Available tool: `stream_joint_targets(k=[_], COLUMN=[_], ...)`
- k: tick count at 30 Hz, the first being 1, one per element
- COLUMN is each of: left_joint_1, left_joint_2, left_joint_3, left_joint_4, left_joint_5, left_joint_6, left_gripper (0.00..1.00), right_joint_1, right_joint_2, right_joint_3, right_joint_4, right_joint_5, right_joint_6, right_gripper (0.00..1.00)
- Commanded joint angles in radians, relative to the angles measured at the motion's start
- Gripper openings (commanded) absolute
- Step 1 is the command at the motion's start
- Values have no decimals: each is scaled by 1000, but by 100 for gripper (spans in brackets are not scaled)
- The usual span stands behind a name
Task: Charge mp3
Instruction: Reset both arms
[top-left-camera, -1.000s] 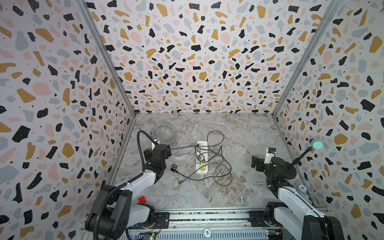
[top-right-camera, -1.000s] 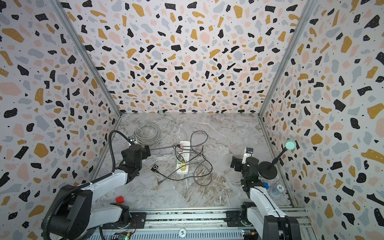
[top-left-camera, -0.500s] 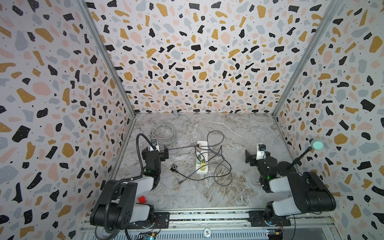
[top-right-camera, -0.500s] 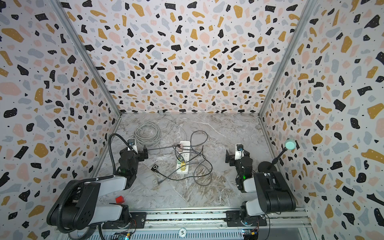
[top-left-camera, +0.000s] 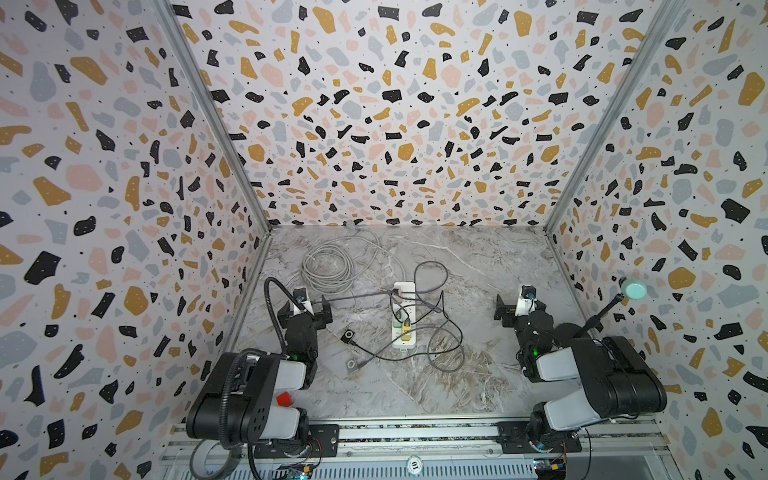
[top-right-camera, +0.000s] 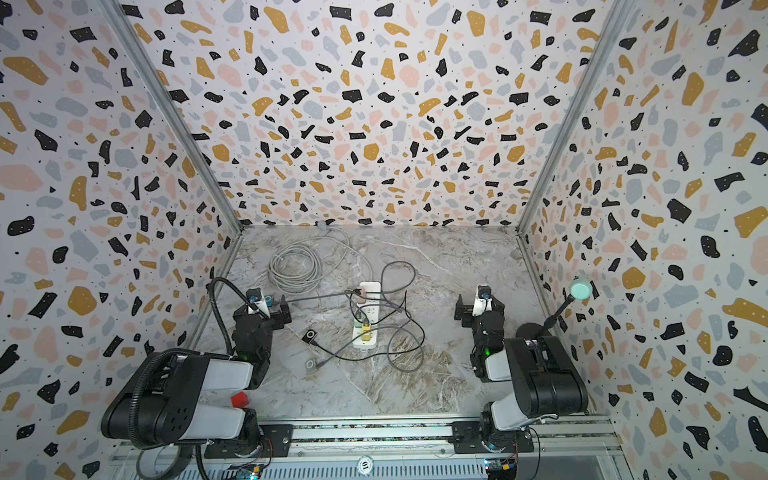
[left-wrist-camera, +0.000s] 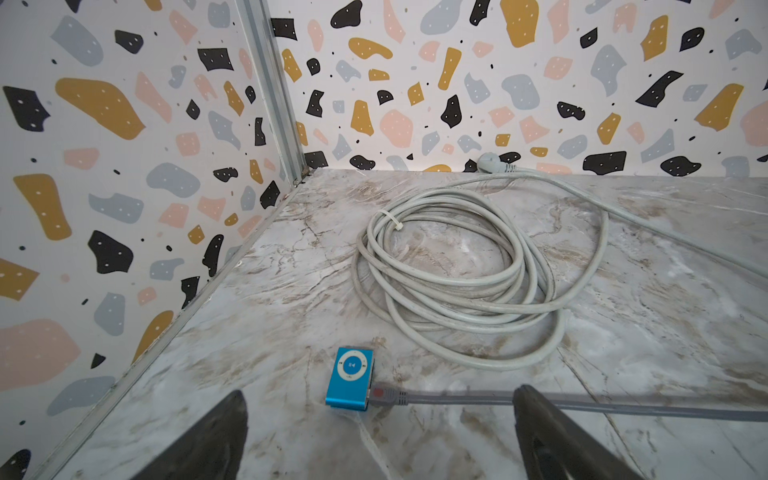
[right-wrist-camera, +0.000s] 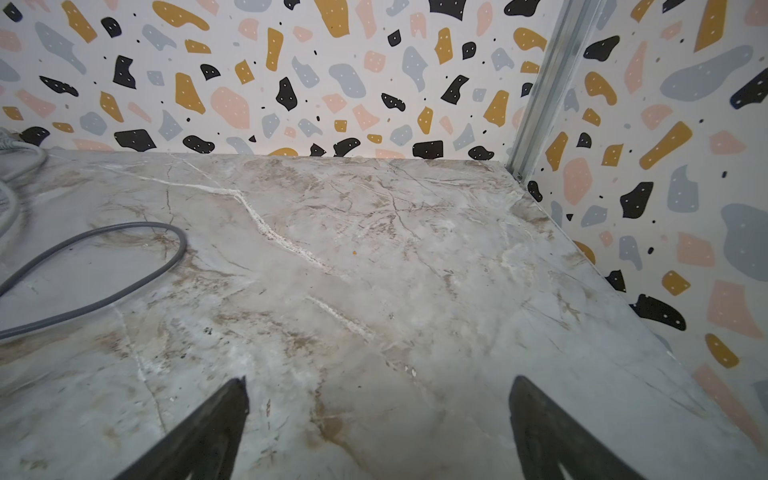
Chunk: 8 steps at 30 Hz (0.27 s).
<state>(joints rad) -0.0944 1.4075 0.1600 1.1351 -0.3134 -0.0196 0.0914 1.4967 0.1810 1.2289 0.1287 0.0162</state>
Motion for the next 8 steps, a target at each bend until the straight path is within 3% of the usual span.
stream_joint_targets(k=[1, 8], left_joint_1=[5, 5], left_joint_2=[-8, -14], left_joint_3=[9, 6], left_joint_4=[60, 60], left_joint_5=[4, 2], left_joint_6=[-5, -6], left_gripper=[99, 100], right_joint_1=[0, -16], right_joint_2=[-2, -13], right_joint_3=[37, 23], right_joint_4=[1, 11], right_joint_5=[11, -26], right_joint_6=[-4, -6], right_gripper=[99, 99])
